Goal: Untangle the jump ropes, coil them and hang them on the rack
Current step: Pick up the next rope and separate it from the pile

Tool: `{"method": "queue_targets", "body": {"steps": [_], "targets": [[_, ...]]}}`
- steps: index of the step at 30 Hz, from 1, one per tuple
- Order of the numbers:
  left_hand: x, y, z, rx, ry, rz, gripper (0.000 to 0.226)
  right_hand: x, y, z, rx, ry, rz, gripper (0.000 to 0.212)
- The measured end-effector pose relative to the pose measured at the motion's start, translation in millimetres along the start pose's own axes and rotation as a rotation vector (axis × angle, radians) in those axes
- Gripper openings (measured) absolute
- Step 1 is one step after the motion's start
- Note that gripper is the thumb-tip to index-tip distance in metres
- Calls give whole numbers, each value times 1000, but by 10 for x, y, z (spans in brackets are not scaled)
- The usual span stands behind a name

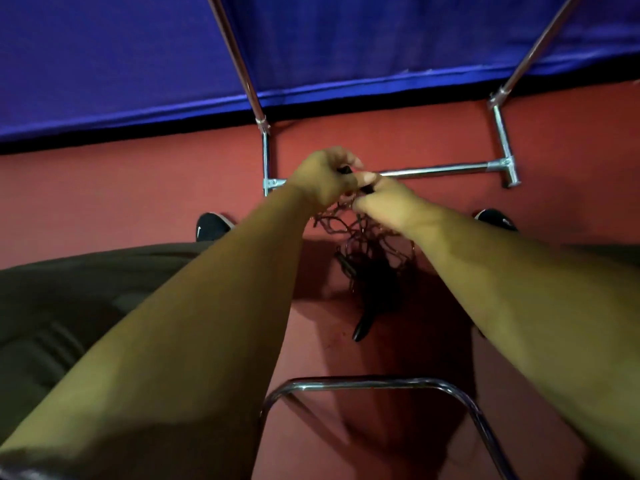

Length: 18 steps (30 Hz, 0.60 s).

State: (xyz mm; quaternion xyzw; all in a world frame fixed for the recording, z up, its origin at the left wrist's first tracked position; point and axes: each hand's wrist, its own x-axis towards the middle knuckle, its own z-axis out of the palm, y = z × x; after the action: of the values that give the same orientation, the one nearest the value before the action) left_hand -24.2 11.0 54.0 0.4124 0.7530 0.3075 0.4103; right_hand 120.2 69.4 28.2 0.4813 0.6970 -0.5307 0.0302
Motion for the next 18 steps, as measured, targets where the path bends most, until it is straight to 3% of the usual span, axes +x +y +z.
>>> {"method": "queue_targets", "body": {"steps": [1,5,10,14,16,18], "targets": [[-29,138,-86,36,5,17,34,-70,-173,-92,-48,50,-40,13],[-194,673,-515,83,71,21,57,-384,-851,-519,-271,144,-146,27],[-534,1348,-1070,136,-28,14,54,-851,-1548,-1115,-166,317,-278,24],[-752,1602,-1298,233,-246,34,1,-1285,-2037,-1524,336,477,-362,32],[-858,1725,-1316,294,-263,51,17,-1552,-2225,-1669,543,434,-384,26],[-973,1872,-1291,225,-301,53,19,-1719,-2311,-1741,603,417,-416,19]]}}
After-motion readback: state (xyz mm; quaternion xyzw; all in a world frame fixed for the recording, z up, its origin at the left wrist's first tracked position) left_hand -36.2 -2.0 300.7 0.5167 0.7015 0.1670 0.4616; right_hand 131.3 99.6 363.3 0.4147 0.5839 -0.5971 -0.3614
